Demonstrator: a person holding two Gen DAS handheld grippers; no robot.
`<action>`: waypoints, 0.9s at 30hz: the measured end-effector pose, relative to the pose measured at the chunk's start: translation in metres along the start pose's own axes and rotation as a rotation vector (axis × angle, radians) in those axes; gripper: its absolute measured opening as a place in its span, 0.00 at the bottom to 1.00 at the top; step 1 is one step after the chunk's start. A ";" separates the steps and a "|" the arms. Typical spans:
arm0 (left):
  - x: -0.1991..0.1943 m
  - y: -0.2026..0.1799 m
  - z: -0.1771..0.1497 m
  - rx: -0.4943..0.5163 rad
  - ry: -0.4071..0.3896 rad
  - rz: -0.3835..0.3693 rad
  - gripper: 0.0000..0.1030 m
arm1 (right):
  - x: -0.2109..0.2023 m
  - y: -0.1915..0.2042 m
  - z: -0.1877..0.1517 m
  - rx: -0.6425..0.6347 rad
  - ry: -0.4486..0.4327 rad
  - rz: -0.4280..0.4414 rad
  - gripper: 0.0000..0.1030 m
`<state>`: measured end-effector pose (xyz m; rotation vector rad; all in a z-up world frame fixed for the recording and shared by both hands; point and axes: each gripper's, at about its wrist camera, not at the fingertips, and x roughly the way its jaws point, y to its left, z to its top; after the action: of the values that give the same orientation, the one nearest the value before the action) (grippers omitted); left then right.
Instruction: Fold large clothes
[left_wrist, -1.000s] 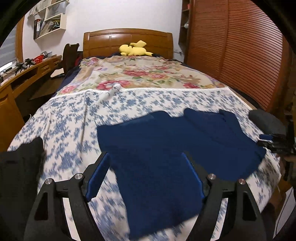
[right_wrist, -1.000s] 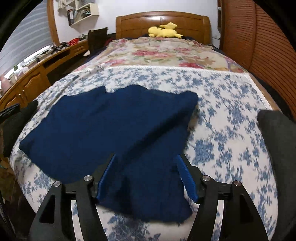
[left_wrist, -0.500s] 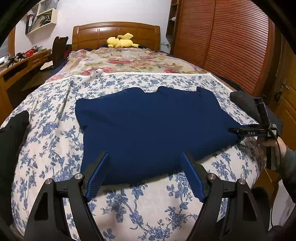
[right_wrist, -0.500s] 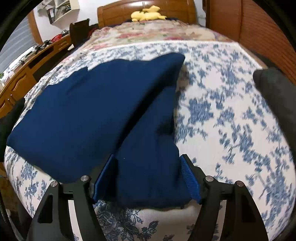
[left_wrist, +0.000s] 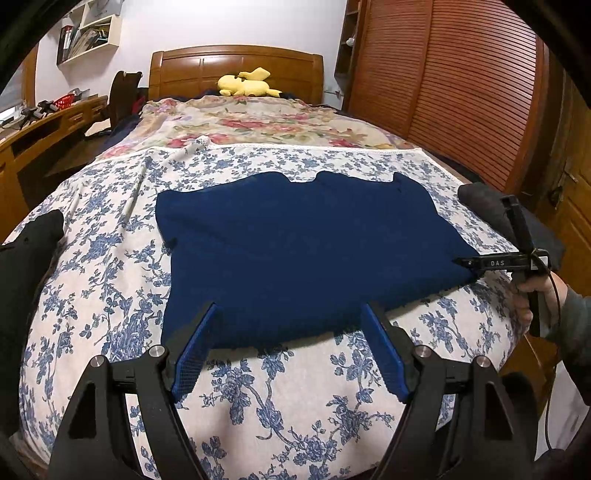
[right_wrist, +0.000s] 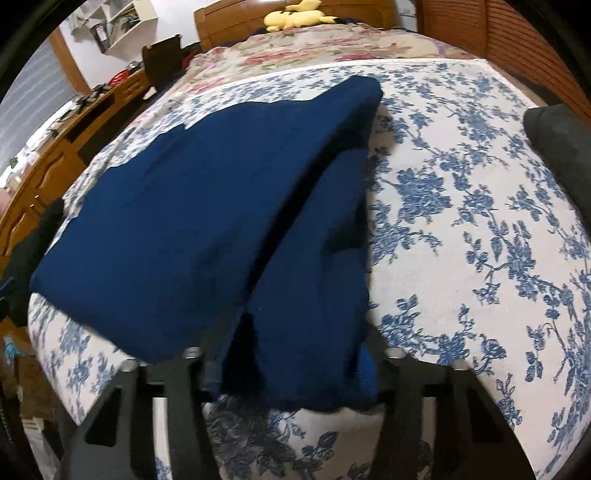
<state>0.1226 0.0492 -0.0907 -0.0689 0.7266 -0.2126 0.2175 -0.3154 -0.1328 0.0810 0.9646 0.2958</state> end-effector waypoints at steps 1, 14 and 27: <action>-0.001 -0.001 -0.001 0.002 -0.002 0.000 0.77 | -0.002 0.000 0.000 -0.008 -0.001 0.021 0.27; -0.019 -0.010 -0.005 0.006 -0.030 -0.007 0.77 | -0.059 0.013 0.017 -0.052 -0.200 0.058 0.18; -0.050 0.032 -0.009 -0.051 -0.105 -0.003 0.77 | -0.086 0.079 0.048 -0.186 -0.303 0.060 0.17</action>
<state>0.0854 0.0914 -0.0692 -0.1292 0.6278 -0.1921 0.1942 -0.2616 -0.0208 -0.0156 0.6320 0.4141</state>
